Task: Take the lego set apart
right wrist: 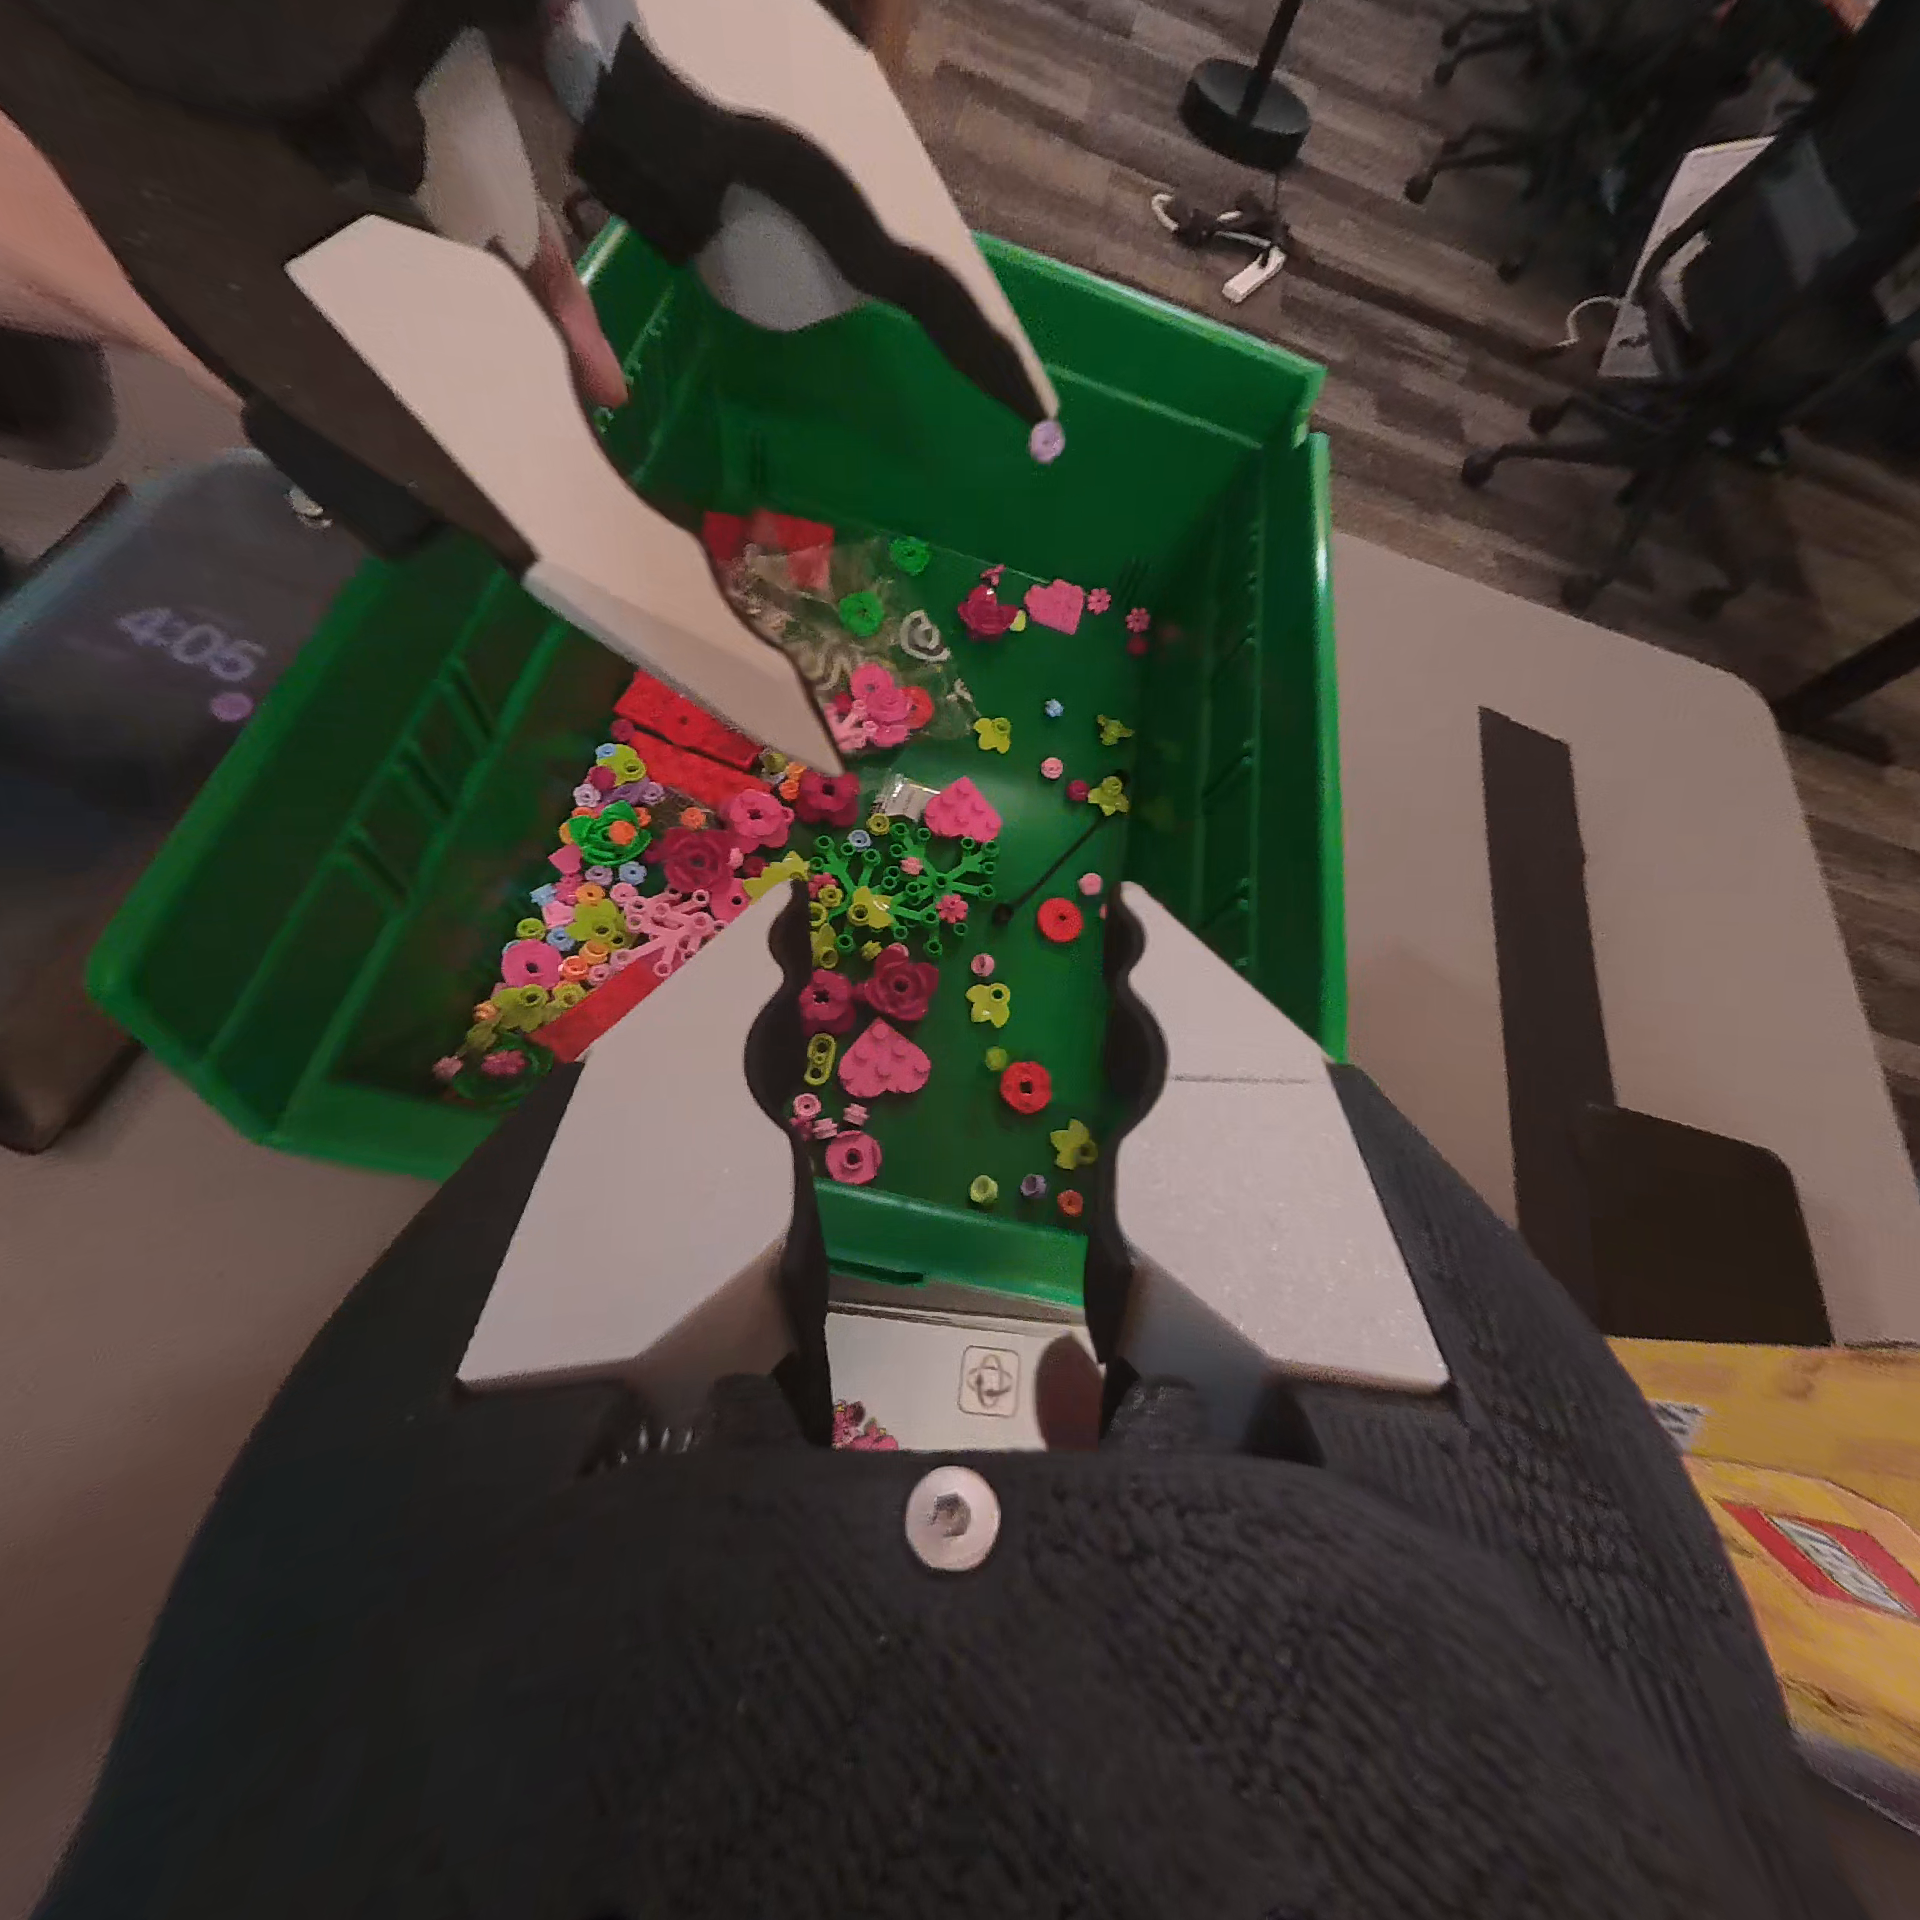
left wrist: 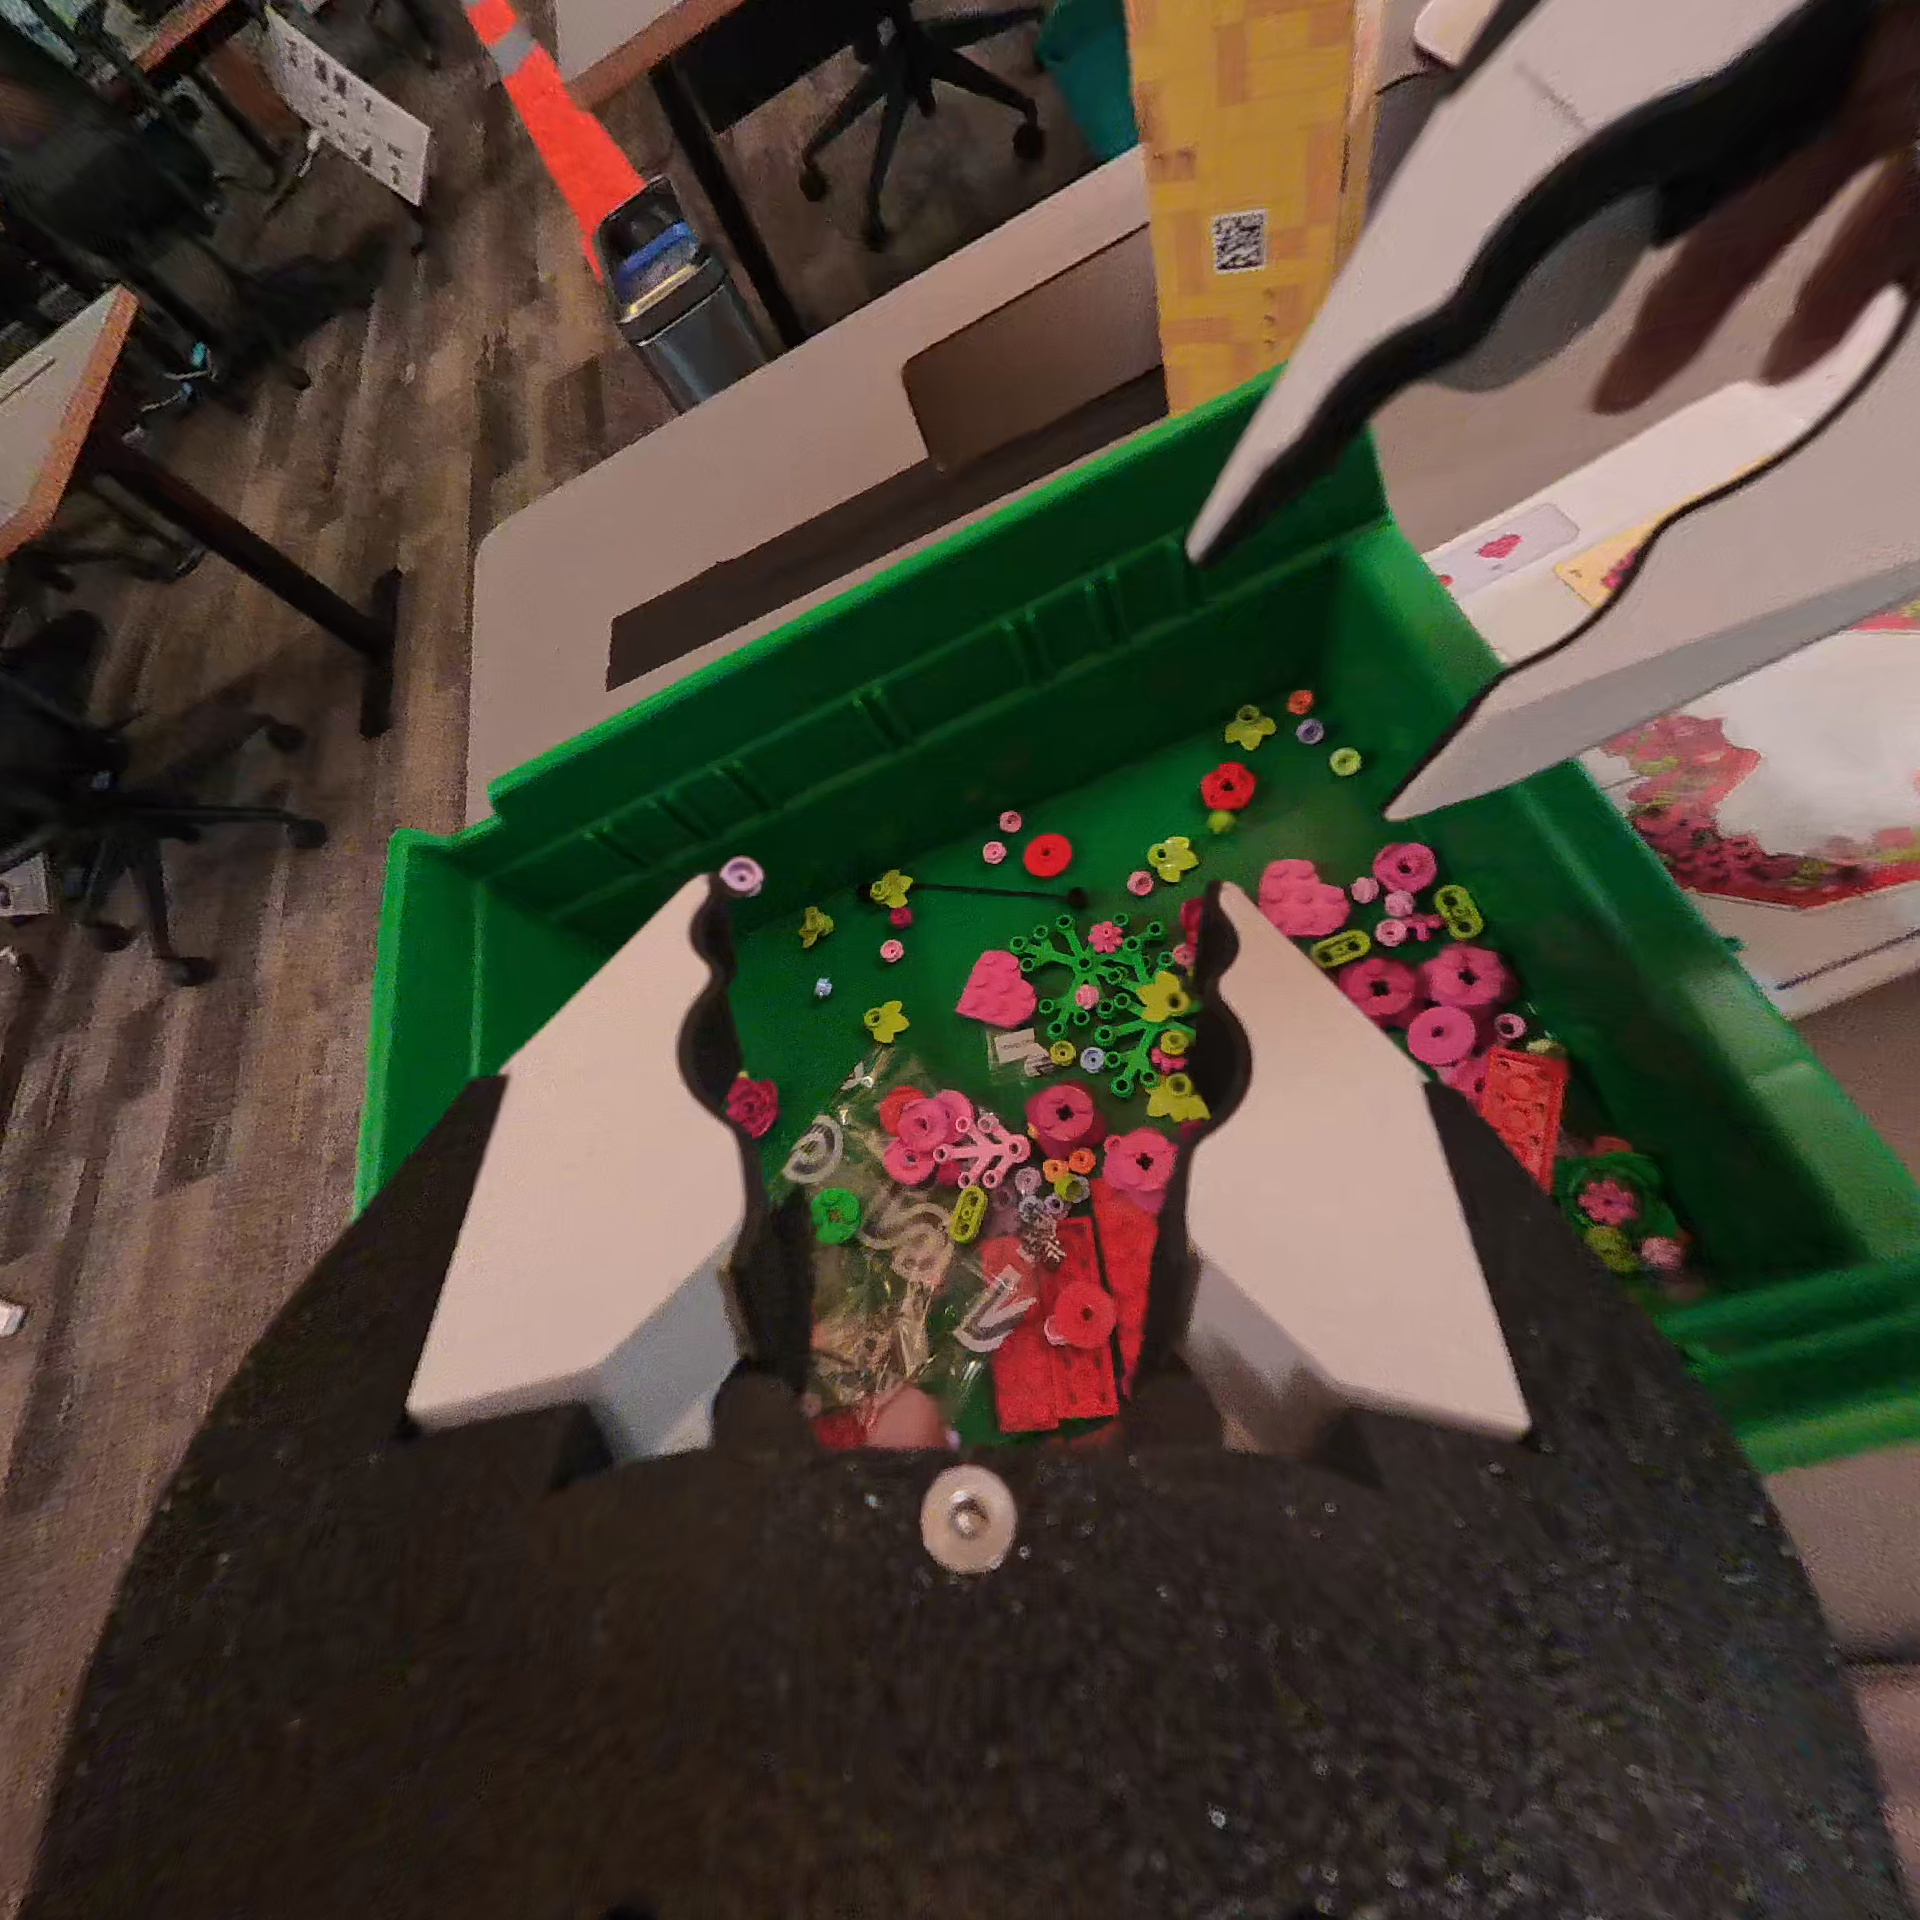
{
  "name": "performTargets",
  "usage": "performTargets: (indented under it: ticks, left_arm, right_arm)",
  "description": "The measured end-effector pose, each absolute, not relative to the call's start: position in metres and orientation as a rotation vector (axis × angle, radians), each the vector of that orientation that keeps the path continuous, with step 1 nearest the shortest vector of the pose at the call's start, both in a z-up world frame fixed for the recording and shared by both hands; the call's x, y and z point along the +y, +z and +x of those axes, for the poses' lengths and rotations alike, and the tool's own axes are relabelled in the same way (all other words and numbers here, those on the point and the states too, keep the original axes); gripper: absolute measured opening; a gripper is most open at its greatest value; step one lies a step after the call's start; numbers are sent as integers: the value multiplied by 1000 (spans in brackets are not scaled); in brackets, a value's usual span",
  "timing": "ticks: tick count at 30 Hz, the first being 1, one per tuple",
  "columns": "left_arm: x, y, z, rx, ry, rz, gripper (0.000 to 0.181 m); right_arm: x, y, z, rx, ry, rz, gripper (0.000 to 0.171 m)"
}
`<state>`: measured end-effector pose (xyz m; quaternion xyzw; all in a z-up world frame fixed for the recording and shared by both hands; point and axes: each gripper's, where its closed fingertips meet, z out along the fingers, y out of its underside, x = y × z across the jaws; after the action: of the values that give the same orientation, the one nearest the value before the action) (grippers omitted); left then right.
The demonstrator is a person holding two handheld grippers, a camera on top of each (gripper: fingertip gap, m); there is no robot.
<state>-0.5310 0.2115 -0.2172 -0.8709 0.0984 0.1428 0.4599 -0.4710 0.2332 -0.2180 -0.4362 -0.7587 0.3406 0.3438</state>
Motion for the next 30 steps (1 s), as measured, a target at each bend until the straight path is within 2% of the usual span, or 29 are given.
performTargets:
  ticks: [1,2,5,7,11,13,14,18,20,22,26,27,30]
  left_arm:
    - [211,-216,-528,253,341,-2138,87]
    - [212,-214,-526,258,333,-2128,92]
    - [217,-195,-514,273,321,-2036,130]
    - [223,-177,-501,308,331,-1933,153]
    - [230,-151,-476,374,355,-1800,158]
    - [234,-137,-449,419,294,-1714,158]
    - [235,-127,-428,472,249,-1642,158]
    - [241,-105,-337,686,118,-1440,158]
    - [251,-111,-289,780,17,-1421,157]
    - [264,-126,-241,876,-85,-1428,154]
    - [304,-166,-157,988,-236,-1478,134]
    - [315,-178,-137,1003,-275,-1505,125]
    - [339,-221,-77,1121,-446,-1613,77]
  right_arm:
    - [236,-214,-469,-1951,885,-1130,60]
    - [239,-210,-465,-1935,887,-1128,63]
    - [250,-191,-443,-1862,896,-1102,75]
    - [260,-173,-422,-1770,918,-1065,94]
    - [272,-134,-370,-1600,947,-960,104]
    - [277,-121,-340,-1549,912,-917,122]
    - [280,-117,-323,-1543,877,-894,125]
    - [305,-120,-242,-1557,713,-874,120]
    - [323,-140,-197,-1632,659,-956,101]
    - [344,-165,-152,-1686,645,-1087,89]
    - [388,-206,-64,-1655,603,-1367,88]
    - [396,-214,-43,-1632,598,-1427,88]
    - [406,-230,15,-1548,604,-1553,89]
